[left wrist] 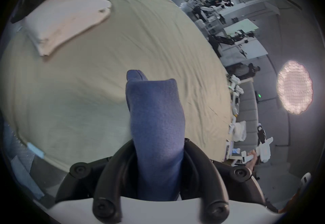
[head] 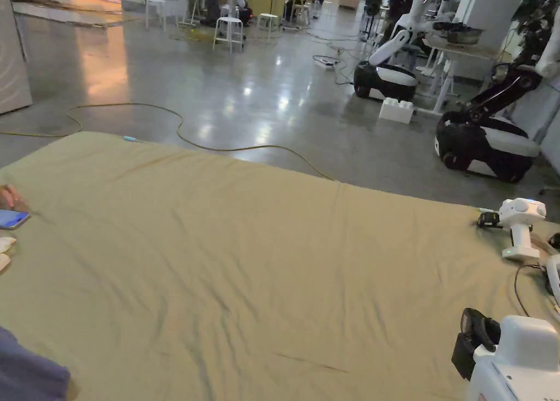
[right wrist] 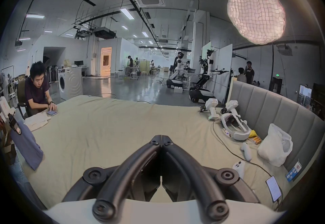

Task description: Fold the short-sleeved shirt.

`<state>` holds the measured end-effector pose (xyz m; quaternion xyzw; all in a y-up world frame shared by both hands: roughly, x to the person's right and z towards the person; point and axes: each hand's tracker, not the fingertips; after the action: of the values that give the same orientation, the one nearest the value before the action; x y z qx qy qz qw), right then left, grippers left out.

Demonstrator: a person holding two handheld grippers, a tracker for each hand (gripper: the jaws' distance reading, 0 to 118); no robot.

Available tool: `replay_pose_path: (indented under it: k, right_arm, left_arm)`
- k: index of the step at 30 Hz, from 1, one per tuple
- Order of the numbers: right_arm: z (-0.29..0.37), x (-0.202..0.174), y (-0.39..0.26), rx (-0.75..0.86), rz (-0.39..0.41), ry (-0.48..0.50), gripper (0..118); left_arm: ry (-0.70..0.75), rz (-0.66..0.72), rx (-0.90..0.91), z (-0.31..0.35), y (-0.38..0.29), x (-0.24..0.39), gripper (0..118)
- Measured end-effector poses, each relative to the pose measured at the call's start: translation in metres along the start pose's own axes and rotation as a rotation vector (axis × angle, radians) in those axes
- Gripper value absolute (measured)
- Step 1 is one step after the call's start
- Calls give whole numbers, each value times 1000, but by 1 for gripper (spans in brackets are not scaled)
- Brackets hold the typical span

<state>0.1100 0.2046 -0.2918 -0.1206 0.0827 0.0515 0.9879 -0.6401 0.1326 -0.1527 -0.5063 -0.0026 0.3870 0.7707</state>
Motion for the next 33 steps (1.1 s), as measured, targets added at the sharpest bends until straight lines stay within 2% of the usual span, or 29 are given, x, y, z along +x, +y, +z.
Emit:
replay_pose_path:
  k: [7, 9, 11, 13, 17, 21, 28, 30, 33]
  right_arm:
    - [-2, 7, -11, -27, -40, -11, 0]
    - [-3, 6, -15, -43, -60, 0, 0]
    - [-4, 8, -21, -64, -130, 38, 0]
    - [-4, 7, -24, -68, -131, 47, 0]
    - [-5, 2, -26, -78, -121, 57, 0]
    - [-10, 0, -28, -87, -145, 70, 0]
    - [-8, -9, -26, -77, -114, 83, 0]
    - [-8, -12, -27, -74, -102, 83, 0]
    - [-10, -17, -28, -71, -91, 87, 0]
  left_arm:
    - [151, 43, 17, -7, 0, -20, 29]
    - [207, 31, 24, -10, -1, -21, 38]
    - [280, 48, 24, -3, 0, -27, 50]
    - [326, 24, 61, 9, -2, -26, 58]
    - [405, -2, 160, 42, 2, -44, 59]
    - [489, -57, 245, 70, -5, -14, 60]
    - [498, -191, 472, 70, -39, 47, 60]
    - [439, -234, 528, 54, -54, 67, 60]
    - [277, -285, 552, 20, -67, 96, 60]
